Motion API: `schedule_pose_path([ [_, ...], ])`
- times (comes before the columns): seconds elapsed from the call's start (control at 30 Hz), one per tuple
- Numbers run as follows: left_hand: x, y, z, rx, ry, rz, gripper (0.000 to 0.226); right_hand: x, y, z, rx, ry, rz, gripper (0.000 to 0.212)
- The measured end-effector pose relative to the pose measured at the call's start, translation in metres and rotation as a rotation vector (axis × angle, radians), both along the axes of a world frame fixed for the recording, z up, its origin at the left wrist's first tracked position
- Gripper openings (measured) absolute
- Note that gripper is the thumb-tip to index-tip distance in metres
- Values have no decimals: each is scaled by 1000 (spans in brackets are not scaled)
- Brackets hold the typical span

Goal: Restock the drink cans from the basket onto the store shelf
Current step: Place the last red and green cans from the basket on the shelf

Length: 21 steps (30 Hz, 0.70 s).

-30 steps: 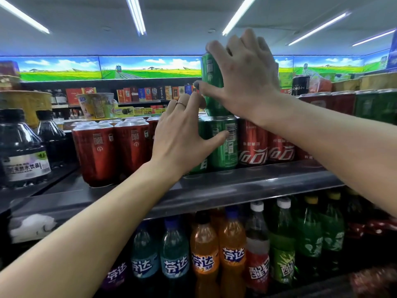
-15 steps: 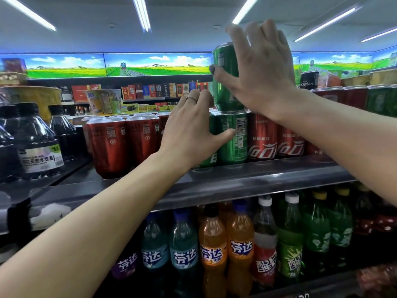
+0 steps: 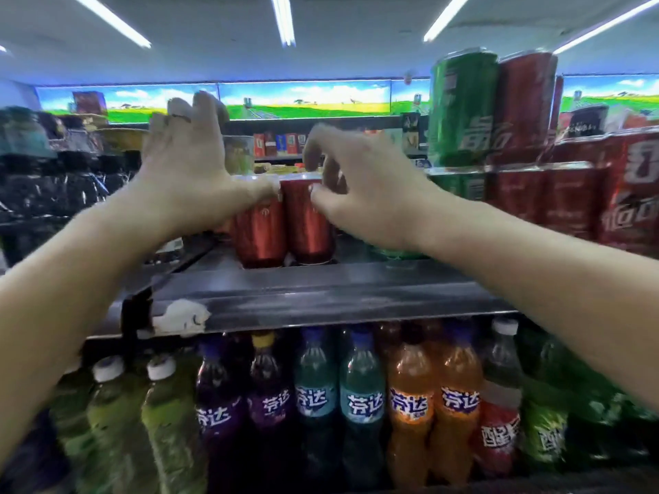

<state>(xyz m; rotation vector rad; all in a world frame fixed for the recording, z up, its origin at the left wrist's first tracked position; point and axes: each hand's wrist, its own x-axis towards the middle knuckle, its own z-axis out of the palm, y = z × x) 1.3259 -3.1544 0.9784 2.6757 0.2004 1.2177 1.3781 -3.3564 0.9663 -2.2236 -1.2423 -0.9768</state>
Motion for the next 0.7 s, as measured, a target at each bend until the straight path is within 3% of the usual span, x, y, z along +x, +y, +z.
schedule_pose_path([
  [0.07,-1,19,-8,-156,197,-58,98,-1,24,-8,-95,122,2,19],
  [0.13,2,30,-17,-231,342,-177,81,3,42,-14,-139,160,-34,14],
  [0.2,12,36,-27,-212,370,-379,51,9,54,-21,-176,176,-130,11],
  [0.3,32,44,-35,-189,316,-530,39,15,61,-29,-204,214,-259,11],
  [0.43,60,43,-37,-188,299,-447,25,16,65,-31,-237,295,-373,13],
  [0.5,73,36,-36,-171,292,-359,30,19,68,-28,-267,390,-418,19],
  [0.7,101,13,-37,-173,336,-196,38,47,80,-28,-184,593,-490,61],
])
